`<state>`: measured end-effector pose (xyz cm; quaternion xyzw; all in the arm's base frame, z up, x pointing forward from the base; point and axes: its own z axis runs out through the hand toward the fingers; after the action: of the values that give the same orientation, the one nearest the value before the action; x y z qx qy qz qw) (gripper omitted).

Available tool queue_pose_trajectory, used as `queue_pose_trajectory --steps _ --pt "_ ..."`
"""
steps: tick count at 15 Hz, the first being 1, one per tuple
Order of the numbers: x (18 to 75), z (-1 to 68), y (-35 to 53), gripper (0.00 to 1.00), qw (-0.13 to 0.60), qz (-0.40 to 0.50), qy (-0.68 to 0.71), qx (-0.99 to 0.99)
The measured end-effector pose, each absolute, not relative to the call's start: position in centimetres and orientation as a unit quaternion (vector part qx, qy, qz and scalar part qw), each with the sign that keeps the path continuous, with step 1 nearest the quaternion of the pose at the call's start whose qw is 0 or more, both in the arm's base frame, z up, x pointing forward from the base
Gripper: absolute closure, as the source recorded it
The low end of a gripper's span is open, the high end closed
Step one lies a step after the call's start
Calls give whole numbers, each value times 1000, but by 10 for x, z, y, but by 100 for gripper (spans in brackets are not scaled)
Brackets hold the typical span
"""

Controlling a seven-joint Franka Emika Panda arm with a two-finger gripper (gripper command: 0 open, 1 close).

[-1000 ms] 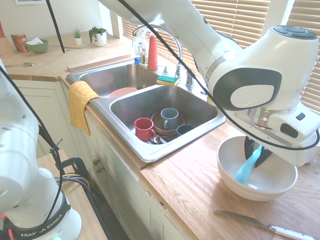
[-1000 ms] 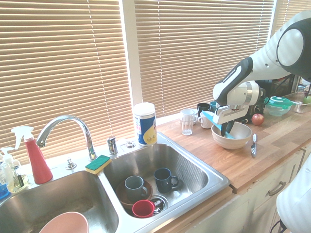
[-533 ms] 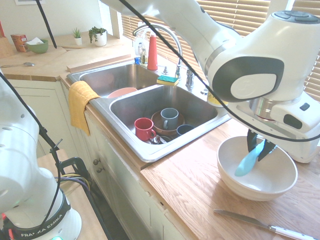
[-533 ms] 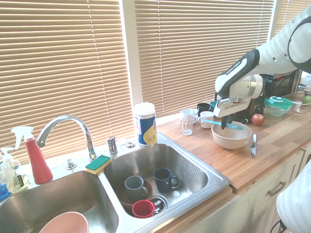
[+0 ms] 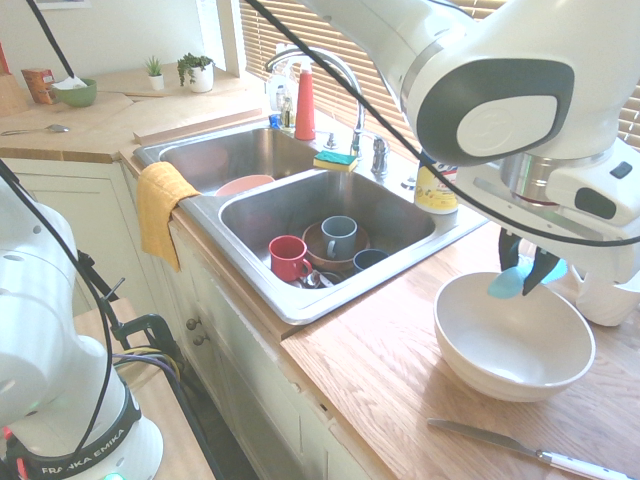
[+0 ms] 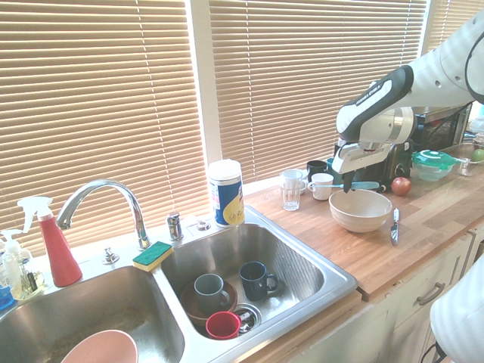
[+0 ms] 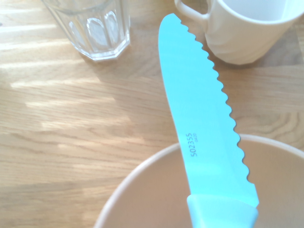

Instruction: Put the knife into the sink

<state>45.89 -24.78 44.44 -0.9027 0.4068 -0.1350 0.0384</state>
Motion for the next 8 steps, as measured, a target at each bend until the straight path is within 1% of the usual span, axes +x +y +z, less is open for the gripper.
queue_pose_trajectory --steps 4,8 --pt "464 488 -166 100 38 -142 389 -909" --pt "475 470 -60 100 32 -123 357 -926"
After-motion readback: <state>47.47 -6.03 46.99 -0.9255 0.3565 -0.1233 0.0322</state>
